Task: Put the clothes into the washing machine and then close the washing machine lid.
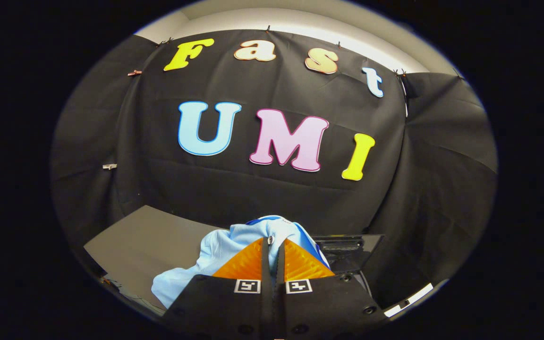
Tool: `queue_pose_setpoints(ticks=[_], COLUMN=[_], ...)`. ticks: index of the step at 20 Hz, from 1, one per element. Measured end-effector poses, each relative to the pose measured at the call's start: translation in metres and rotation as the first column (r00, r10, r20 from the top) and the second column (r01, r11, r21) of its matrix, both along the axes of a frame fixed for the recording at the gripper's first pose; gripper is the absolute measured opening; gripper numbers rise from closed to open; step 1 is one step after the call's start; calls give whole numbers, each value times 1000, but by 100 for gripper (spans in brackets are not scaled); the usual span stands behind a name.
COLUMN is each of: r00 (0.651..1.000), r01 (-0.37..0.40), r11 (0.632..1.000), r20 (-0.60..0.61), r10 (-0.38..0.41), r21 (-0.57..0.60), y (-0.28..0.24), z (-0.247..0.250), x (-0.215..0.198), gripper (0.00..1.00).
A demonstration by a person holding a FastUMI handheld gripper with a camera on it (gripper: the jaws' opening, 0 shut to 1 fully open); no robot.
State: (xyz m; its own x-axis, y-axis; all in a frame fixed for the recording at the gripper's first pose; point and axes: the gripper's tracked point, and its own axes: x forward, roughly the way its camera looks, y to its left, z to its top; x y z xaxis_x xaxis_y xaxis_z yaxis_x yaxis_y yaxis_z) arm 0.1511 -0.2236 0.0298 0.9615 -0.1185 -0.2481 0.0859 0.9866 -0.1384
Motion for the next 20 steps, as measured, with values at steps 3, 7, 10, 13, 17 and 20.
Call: queue_pose_setpoints(ticks=[3, 7, 10, 13, 17, 20], r00=[1000, 1000, 999, 996, 988, 983], r01=[-10, -26, -46, -17, -18, -24], r11=[1000, 1000, 999, 1000, 1000, 1000], r20=[0, 16, 3, -87, -155, -183], r10=[10, 26, 46, 19, 18, 26], r21=[-7, 17, 24, 23, -1, 13], y=[-51, -116, -151, -183, -204, -208], z=[-7, -28, -54, -99, -142, -169], x=[1, 1, 6, 12, 15, 23], gripper=[5, 5, 5, 5, 5, 5])
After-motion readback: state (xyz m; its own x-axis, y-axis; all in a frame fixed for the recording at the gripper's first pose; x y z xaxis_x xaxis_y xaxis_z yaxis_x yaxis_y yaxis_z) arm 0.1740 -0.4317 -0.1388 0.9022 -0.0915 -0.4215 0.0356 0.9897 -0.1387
